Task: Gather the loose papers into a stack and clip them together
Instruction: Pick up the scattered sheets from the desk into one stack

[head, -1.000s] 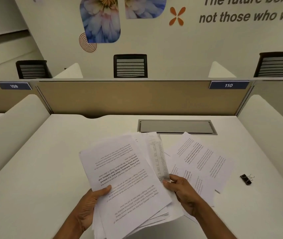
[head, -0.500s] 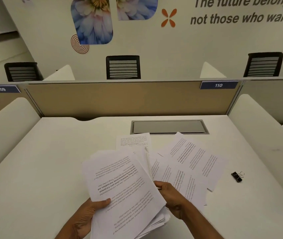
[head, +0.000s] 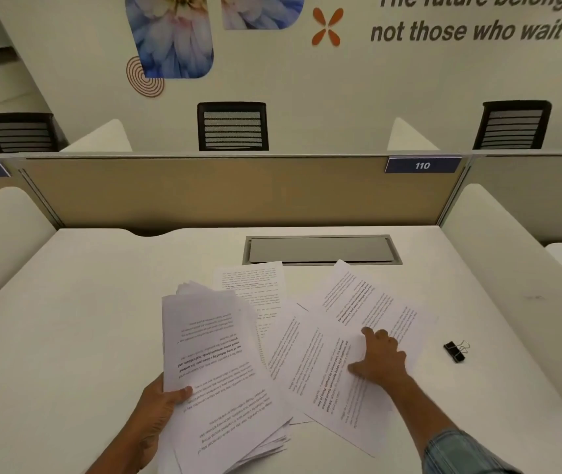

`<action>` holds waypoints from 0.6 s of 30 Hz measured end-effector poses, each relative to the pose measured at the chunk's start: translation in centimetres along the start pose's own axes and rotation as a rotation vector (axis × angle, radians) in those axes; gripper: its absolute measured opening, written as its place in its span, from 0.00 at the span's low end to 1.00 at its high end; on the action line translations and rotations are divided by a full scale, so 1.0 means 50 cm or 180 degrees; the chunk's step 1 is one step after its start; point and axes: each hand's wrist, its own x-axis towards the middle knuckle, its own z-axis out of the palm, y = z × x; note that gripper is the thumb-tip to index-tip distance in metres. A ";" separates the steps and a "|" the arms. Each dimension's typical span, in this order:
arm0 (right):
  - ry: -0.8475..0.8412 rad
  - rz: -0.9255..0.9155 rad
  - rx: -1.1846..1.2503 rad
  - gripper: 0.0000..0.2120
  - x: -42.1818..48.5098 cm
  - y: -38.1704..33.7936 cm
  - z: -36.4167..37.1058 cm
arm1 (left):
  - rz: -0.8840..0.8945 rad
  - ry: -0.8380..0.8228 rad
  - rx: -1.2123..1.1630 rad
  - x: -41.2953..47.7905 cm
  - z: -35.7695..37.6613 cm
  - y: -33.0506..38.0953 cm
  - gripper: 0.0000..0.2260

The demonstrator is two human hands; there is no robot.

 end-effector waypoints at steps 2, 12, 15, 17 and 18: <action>-0.0138 0.0007 -0.0229 0.51 0.019 0.014 -0.010 | -0.0073 0.0077 0.0013 0.005 0.001 -0.004 0.26; -0.0411 -0.0299 -0.0153 0.43 0.041 0.021 -0.020 | -0.0205 0.0044 -0.0292 -0.009 0.003 0.008 0.23; -0.0411 -0.0404 0.0045 0.35 0.032 0.025 -0.023 | -0.0355 -0.0070 -0.0575 -0.019 -0.004 0.015 0.22; -0.0380 -0.0457 0.0391 0.26 0.026 0.036 -0.030 | -0.0452 -0.0133 -0.0787 -0.025 -0.014 0.018 0.23; -0.0378 -0.0510 0.0672 0.18 0.023 0.045 -0.036 | -0.0495 -0.0163 -0.0923 -0.028 -0.019 0.018 0.23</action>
